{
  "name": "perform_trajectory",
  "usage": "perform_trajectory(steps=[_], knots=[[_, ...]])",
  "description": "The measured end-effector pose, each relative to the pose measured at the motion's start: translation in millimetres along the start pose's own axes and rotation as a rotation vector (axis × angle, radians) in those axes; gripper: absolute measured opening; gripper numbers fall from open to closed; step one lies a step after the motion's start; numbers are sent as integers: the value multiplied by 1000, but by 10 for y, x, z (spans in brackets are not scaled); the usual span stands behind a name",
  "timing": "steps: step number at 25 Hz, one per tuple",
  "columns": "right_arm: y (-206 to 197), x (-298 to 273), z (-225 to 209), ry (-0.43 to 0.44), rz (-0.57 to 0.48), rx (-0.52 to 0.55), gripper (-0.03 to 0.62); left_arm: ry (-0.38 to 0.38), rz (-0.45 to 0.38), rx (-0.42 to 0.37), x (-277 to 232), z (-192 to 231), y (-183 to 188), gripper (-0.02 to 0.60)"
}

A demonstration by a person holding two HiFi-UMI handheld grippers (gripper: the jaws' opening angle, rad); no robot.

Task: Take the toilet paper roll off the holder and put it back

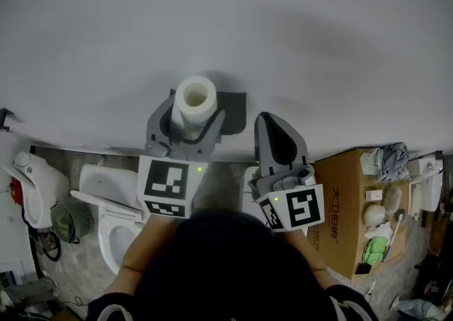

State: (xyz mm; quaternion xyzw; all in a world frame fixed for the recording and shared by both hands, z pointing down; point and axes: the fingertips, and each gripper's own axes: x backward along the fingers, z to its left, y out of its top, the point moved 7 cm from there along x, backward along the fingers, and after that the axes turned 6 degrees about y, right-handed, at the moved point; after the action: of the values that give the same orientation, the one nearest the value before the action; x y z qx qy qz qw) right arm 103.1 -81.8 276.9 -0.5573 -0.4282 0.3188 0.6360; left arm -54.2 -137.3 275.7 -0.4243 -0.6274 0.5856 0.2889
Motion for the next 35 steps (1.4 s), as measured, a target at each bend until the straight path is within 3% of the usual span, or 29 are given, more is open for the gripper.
perform_trajectory(steps=[17, 35], knots=[[11, -95, 91, 26, 11, 5, 15, 25, -55, 0, 244, 240, 153, 296], [36, -126, 197, 57, 14, 13, 15, 115, -68, 6, 482, 502, 195, 296]])
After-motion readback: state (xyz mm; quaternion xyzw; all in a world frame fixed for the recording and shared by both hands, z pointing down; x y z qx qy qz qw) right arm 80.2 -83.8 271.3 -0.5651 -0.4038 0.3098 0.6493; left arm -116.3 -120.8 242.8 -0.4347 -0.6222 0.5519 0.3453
